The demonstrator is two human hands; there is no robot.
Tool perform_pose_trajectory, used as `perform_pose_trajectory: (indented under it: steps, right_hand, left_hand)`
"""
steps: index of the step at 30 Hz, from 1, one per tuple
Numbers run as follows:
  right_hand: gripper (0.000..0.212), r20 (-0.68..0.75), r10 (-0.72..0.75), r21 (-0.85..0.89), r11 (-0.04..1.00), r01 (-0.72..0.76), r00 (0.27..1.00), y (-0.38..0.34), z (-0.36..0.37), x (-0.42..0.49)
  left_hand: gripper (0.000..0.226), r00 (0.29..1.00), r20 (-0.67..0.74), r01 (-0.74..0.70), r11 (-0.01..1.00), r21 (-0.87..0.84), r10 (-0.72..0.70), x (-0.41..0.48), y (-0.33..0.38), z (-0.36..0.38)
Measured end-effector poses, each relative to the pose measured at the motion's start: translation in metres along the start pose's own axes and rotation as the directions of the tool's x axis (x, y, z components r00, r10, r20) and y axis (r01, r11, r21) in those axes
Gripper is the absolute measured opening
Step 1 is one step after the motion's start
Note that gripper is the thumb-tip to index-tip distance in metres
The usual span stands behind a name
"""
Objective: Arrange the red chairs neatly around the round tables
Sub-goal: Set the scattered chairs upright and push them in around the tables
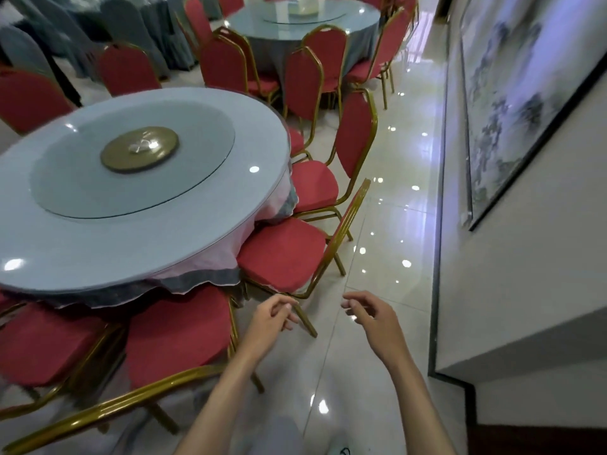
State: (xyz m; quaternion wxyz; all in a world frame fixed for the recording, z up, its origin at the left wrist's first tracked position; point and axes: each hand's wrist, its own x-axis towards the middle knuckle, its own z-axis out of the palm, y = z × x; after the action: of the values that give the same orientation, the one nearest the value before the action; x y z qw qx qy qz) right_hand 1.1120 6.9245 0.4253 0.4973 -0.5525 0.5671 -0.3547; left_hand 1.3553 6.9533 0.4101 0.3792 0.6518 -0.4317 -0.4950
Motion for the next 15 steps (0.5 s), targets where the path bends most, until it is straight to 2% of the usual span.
perform_pose_trajectory:
  steps: [4, 10, 15]
  right_hand:
    - [0.018, -0.003, 0.038, 0.012, 0.999, -0.038, 0.999, 0.009, -0.017, 0.026]
    - [0.019, 0.032, 0.037, 0.006, 0.999, -0.037, 0.999, -0.001, -0.025, 0.097]
    - [0.023, 0.131, 0.006, -0.138, 0.99, 0.012, 0.991, -0.021, -0.027, 0.178]
  left_hand:
    - [0.023, 1.0, 0.01, -0.014, 1.0, 0.0, 0.014, 0.031, 0.018, 0.018]
    - [0.024, 0.999, -0.049, -0.007, 1.0, -0.007, 0.007, 0.104, 0.044, 0.023]
    - [0.03, 0.991, -0.131, -0.014, 1.0, -0.019, 0.012, 0.18, 0.074, 0.025]
